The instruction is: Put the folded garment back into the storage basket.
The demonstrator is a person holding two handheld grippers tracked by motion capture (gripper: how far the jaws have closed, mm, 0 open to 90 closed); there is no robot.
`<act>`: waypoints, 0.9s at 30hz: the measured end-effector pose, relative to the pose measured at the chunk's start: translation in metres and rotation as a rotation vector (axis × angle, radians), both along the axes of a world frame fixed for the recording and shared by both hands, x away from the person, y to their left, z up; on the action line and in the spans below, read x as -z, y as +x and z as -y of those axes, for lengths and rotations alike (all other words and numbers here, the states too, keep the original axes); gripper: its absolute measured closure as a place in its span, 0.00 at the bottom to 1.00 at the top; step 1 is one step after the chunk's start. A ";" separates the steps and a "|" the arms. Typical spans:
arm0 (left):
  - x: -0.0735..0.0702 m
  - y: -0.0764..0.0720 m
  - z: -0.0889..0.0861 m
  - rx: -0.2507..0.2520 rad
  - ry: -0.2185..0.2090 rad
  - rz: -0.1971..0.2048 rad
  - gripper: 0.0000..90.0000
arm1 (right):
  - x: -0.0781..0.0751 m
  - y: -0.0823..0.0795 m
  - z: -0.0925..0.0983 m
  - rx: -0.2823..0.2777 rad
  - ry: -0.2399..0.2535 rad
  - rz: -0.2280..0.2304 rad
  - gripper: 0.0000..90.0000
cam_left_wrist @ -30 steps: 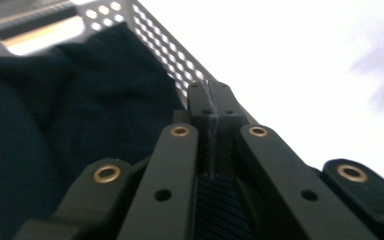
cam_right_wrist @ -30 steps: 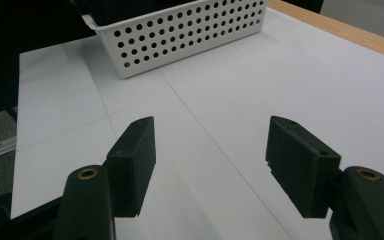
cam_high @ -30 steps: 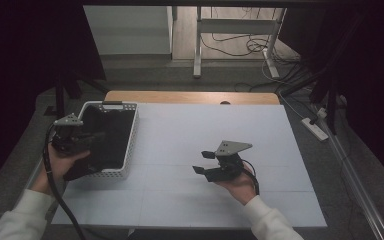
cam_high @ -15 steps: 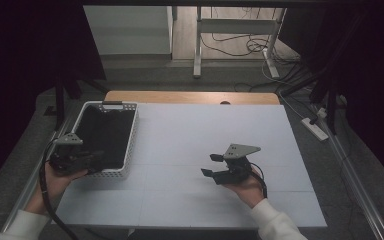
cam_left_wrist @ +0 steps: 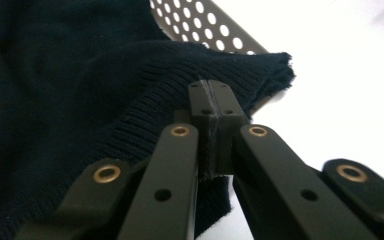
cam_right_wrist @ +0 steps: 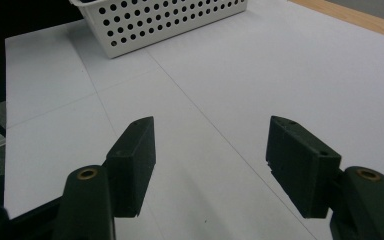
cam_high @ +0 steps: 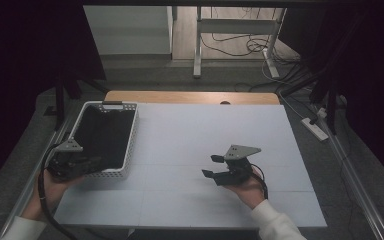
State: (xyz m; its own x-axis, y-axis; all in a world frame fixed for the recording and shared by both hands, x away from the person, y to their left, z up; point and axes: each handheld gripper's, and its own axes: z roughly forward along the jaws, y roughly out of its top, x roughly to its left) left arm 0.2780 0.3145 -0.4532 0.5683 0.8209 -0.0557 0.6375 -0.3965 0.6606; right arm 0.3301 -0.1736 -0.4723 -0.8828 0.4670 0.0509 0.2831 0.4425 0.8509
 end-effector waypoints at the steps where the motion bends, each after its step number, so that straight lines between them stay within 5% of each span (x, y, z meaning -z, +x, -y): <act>1: 0.000 0.002 0.000 -0.003 0.014 -0.003 0.98 | 0.000 0.000 0.000 0.000 0.000 0.000 0.40; 9: 0.011 0.027 -0.002 -0.029 0.078 -0.077 0.98 | 0.001 0.000 0.004 0.010 -0.002 -0.002 0.40; 13: 0.016 0.034 -0.006 -0.028 0.054 -0.108 0.98 | 0.002 -0.001 0.005 0.014 -0.001 0.001 0.40; 19: 0.001 0.019 -0.018 -0.053 -0.028 -0.013 0.98 | 0.002 -0.001 0.006 0.017 -0.003 -0.002 0.40; 22: -0.010 0.006 -0.028 -0.078 -0.030 0.026 0.98 | 0.002 -0.001 0.006 0.019 -0.001 0.000 0.40; 27: -0.012 -0.009 -0.038 -0.098 -0.032 0.036 0.98 | 0.002 -0.002 0.006 0.017 -0.001 0.005 0.40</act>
